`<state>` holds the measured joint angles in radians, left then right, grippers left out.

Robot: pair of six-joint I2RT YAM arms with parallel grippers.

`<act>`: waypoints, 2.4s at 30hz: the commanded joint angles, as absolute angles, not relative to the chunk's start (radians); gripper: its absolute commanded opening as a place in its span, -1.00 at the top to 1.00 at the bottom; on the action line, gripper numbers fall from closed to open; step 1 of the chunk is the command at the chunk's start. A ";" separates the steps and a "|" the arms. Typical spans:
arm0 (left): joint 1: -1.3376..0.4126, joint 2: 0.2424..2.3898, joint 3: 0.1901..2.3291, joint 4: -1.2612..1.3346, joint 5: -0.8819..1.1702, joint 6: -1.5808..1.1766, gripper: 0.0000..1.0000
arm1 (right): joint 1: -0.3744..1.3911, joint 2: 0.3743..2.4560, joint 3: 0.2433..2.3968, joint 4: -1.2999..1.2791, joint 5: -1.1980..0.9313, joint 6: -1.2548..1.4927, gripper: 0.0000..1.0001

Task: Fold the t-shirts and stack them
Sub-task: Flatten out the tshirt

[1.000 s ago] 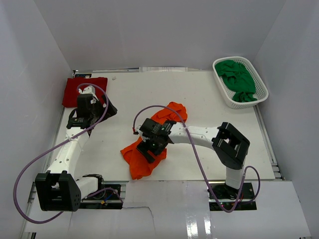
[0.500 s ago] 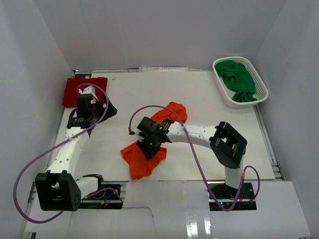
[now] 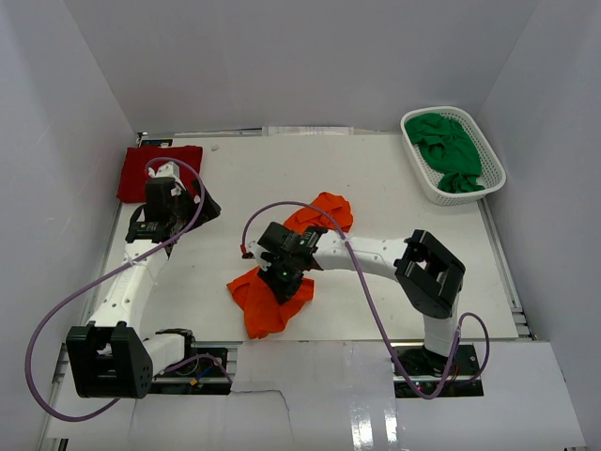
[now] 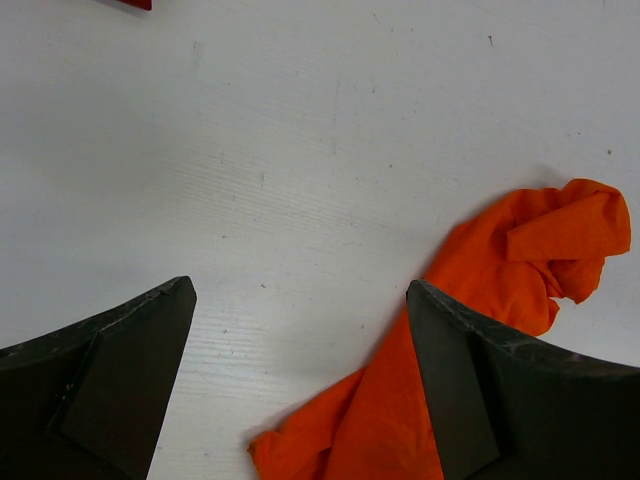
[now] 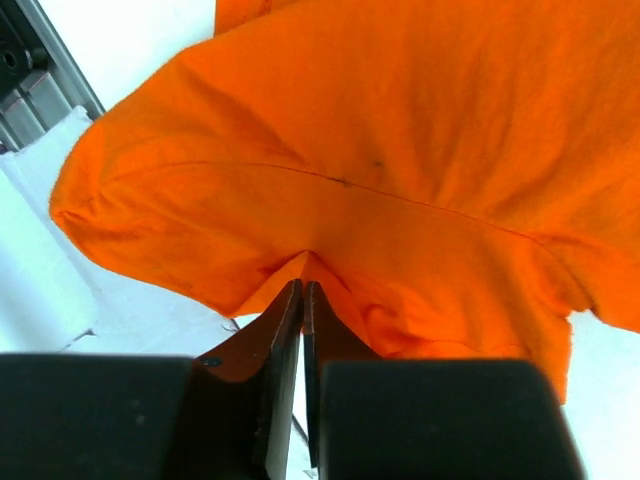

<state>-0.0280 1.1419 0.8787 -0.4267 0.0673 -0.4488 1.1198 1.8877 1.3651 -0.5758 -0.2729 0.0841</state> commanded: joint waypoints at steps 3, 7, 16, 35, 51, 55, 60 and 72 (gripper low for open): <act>-0.025 1.140 0.910 -0.433 0.066 -0.437 -0.96 | 1.131 1.902 1.394 -0.578 -0.325 0.075 0.84; -0.025 1.140 0.911 -0.436 0.057 -0.437 -0.96 | 1.135 1.882 1.463 -0.578 -0.441 0.081 0.85; -0.009 1.164 0.923 -0.442 0.083 -0.462 -0.96 | 1.085 1.879 1.978 -0.715 -0.537 0.110 0.85; -0.009 1.141 0.914 -0.404 0.179 -0.430 -0.96 | 0.459 1.631 2.101 -0.848 -0.310 0.196 0.85; -0.121 1.263 0.985 -0.416 0.294 -0.385 -0.96 | 0.402 1.661 2.108 -0.916 -0.409 0.192 0.84; -0.118 1.186 0.989 -0.475 0.056 -0.446 -0.96 | 0.614 1.766 2.148 -1.055 -0.432 0.054 0.85; -0.106 1.069 0.963 -0.514 -0.110 -0.566 -0.96 | 0.770 1.785 2.029 -0.999 -0.534 -0.032 0.85; -0.087 0.976 0.968 -0.563 -0.218 -0.634 -0.96 | 0.999 1.980 2.511 -1.010 -0.526 -0.216 0.85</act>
